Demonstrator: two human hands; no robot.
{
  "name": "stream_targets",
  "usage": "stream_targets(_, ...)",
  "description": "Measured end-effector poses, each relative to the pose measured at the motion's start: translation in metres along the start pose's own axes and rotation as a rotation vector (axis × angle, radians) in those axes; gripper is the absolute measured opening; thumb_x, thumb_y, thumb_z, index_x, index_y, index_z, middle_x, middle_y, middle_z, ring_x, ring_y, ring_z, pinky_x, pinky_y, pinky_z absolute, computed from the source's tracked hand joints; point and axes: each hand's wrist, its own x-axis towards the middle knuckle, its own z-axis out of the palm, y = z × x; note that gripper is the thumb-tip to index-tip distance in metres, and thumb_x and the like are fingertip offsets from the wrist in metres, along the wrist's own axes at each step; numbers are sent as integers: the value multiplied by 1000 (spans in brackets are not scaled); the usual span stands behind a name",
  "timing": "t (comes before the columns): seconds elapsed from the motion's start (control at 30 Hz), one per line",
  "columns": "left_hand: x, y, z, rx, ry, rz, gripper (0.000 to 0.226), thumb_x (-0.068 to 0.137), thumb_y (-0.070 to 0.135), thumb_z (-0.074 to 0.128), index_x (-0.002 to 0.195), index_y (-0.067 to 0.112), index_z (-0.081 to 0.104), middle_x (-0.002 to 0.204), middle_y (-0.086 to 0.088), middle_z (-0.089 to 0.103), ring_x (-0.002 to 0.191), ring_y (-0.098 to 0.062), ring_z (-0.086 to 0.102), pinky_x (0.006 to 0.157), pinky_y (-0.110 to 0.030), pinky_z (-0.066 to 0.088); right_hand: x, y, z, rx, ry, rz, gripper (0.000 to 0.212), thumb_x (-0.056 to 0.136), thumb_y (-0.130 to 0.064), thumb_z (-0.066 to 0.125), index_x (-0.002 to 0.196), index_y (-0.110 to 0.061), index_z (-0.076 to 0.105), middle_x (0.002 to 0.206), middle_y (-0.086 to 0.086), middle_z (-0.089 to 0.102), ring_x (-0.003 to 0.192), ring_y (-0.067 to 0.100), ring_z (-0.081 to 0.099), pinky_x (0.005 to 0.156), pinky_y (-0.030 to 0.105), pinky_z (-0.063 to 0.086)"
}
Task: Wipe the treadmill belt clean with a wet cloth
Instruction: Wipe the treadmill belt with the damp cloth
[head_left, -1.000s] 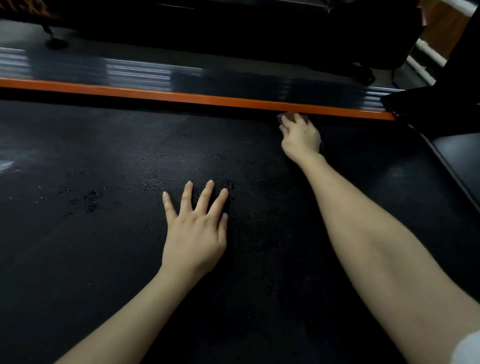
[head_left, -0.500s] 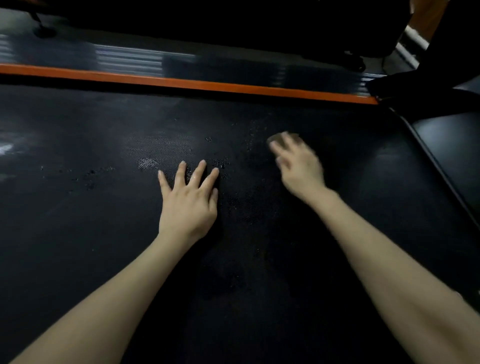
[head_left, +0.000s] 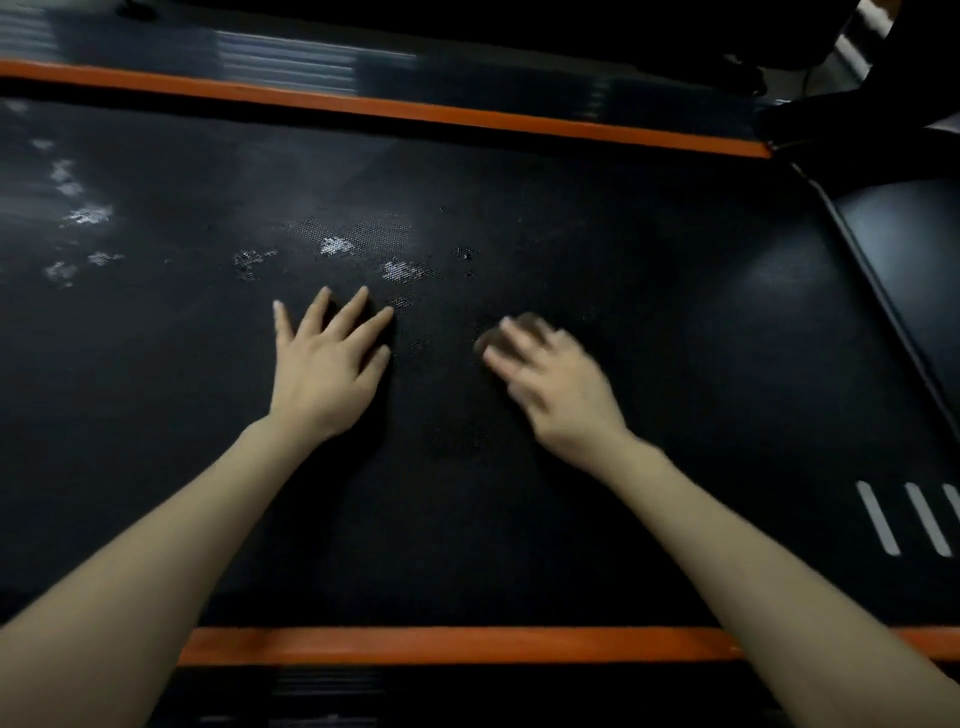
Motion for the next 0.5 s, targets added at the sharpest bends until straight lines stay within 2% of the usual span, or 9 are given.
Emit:
stream_targets(0.07,-11,-7,2,74,-63,-8,69,85,58,7,145,36,32,156,1,24,145,-33,13,111,-62,-2,-38,-31,2,46,-95,-195,46,85,-23,43,129,-23,57,144,8,44,131,41,40,108,54,30)
stream_targets(0.13,-13,-10,4,101,-78,-12,69,85,58,1,147,38,24,158,2,19,145,-32,8,111,-62,-3,-71,-42,-8,124,-199,-327,45,89,-23,43,134,-29,51,151,-1,34,140,31,26,114,45,19)
stream_targets(0.17,-14,-9,3,105,-79,-11,68,86,58,0,148,38,22,158,2,17,146,-31,7,111,-62,-3,-79,-38,-15,135,-244,-371,45,90,-23,43,135,-30,49,152,-3,32,142,28,22,115,43,17)
stream_targets(0.23,-15,-9,4,109,-79,-17,62,91,56,3,149,39,18,159,3,14,146,-30,3,112,-61,-5,-81,-13,-20,84,-244,-406,46,89,-20,44,134,-30,48,149,0,36,140,28,26,113,48,20)
stream_targets(0.27,-15,-8,5,111,-83,-21,57,95,54,6,149,39,16,159,3,12,146,-30,1,112,-60,-6,-75,5,-22,66,-207,-343,47,88,-19,43,133,-28,47,147,4,39,138,31,31,110,53,23)
stream_targets(0.33,-15,-7,5,114,-92,-29,52,98,49,13,149,38,13,160,3,9,146,-30,-2,112,-60,-6,-56,30,-29,81,-104,-26,47,89,-21,42,137,-24,44,146,9,39,137,36,31,107,62,24)
stream_targets(0.4,-15,-5,6,127,-98,-28,52,98,47,15,150,38,12,160,3,7,146,-30,-3,112,-61,-6,-47,26,-29,97,-50,270,46,91,-26,41,136,-22,46,149,8,35,139,37,26,111,61,20)
stream_targets(0.43,-15,-4,6,130,-100,-26,53,98,47,15,150,37,12,160,3,6,146,-30,-3,112,-61,-6,-50,11,-22,96,-46,279,45,90,-26,42,134,-20,50,148,9,37,137,40,28,110,60,21)
stream_targets(0.5,-14,-5,6,123,-97,-25,52,99,46,16,150,36,12,160,3,6,146,-31,-3,111,-61,-6,-64,-38,-10,138,-62,68,43,87,-25,44,126,-17,59,142,13,45,131,44,37,105,57,26)
